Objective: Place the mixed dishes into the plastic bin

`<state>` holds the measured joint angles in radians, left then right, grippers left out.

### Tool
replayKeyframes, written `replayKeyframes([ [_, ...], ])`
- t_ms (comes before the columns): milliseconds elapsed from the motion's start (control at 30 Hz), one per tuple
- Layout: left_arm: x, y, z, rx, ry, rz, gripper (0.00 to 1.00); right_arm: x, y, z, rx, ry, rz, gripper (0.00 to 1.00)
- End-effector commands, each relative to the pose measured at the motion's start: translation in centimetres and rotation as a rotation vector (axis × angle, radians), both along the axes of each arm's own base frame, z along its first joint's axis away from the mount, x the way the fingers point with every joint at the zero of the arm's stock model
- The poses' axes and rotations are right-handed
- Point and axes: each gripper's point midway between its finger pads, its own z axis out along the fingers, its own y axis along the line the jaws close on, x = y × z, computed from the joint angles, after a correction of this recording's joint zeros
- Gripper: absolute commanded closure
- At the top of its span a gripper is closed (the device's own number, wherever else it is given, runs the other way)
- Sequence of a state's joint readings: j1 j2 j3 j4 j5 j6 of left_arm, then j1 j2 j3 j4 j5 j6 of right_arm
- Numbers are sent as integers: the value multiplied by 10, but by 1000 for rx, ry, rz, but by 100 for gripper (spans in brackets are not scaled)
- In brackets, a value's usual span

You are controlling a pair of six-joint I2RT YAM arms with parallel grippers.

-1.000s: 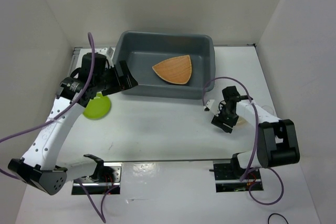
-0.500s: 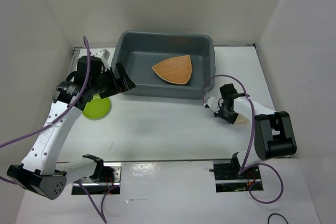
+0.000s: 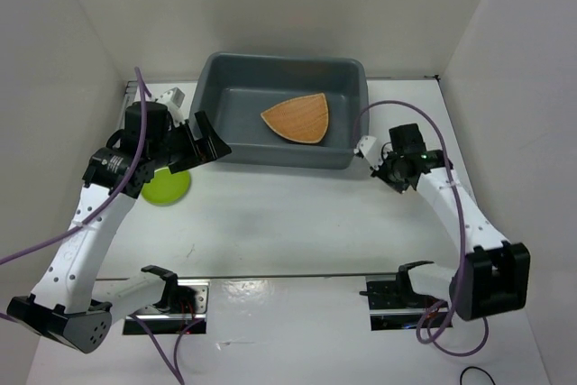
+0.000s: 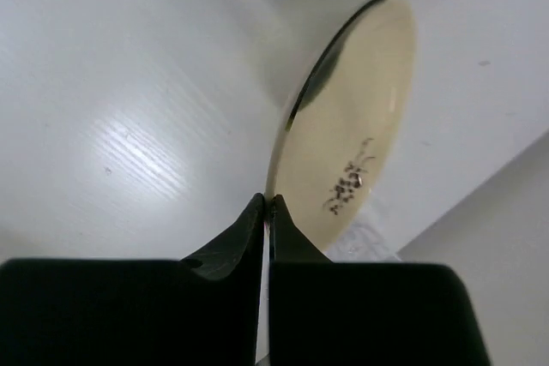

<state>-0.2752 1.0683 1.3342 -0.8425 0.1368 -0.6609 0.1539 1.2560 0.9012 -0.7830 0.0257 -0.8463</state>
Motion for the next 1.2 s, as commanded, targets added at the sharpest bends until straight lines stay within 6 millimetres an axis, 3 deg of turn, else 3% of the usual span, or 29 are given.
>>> replayKeyframes([
  [0,1,-4,11,-42,-39,-9,0,-1,17,53,85,-102,16,100],
  [133,0,-5,15,-52,-56,-17,0,-9,12,89,88,-186,-1,100],
  [333,0,-7,17,-59,-63,-25,0,-14,6,105,77,-252,-24,100],
  [433,0,-7,17,-59,-63,-25,0,-4,12,143,122,-371,-39,100],
  [467,0,-7,17,-59,-63,-25,0,4,22,164,143,-411,-16,100],
  [567,-1,-7,20,-68,-68,-20,0,22,42,193,174,-432,15,100],
  [633,-2,-7,16,-66,-59,-20,0,35,54,202,183,-437,33,100],
  [667,-2,-7,16,-66,-59,-20,0,50,63,209,181,-446,33,100],
  [733,-3,-6,14,-63,-49,-20,0,63,90,214,183,-455,91,100],
  [867,-8,5,0,1,-22,4,0,99,138,208,110,-469,190,100],
  [900,-13,7,-8,14,-2,-2,0,110,156,189,93,-429,225,100],
  [967,-16,13,-13,23,1,20,0,131,170,183,77,-447,240,100],
  [1000,-19,13,-19,26,11,20,0,145,181,159,46,-410,256,100],
  [1067,-25,14,-35,14,54,19,0,167,193,151,42,-419,250,100],
  [1100,-27,16,-40,8,67,37,0,181,201,125,24,-379,253,100],
  [1167,-29,21,-47,17,78,62,0,198,214,123,36,-387,258,100],
])
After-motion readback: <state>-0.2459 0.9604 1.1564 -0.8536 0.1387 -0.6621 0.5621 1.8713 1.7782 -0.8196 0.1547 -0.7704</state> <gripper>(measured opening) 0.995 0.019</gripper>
